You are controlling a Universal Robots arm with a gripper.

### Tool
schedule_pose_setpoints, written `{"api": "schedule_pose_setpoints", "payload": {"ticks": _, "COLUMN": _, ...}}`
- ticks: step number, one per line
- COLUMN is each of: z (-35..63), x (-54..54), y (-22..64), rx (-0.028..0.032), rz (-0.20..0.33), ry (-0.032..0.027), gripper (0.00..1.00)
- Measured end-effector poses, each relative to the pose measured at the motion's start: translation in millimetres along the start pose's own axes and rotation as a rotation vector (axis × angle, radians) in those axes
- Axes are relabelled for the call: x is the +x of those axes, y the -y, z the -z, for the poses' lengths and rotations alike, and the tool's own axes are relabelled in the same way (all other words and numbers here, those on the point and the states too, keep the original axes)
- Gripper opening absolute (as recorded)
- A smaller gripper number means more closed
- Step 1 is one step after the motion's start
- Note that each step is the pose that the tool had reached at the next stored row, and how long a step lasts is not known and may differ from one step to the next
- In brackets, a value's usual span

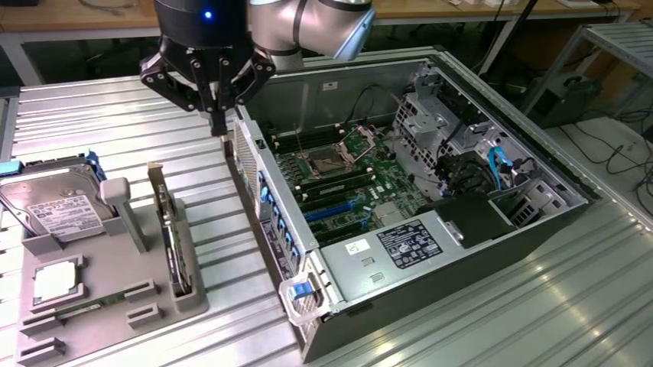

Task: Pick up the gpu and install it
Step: 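Reach for the gpu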

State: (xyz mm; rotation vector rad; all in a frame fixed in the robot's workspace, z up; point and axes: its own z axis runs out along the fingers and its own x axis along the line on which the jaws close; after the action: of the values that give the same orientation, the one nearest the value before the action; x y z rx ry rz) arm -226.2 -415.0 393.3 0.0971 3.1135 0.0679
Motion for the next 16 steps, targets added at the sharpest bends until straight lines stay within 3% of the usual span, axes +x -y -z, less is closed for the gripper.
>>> {"api": "schedule_pose_setpoints", "payload": {"ticks": 16, "z": 0.6, "x": 11.8, "y": 8.0, "rx": -0.0003, "rz": 0.012, "ry": -0.0005, "gripper": 0.11}}
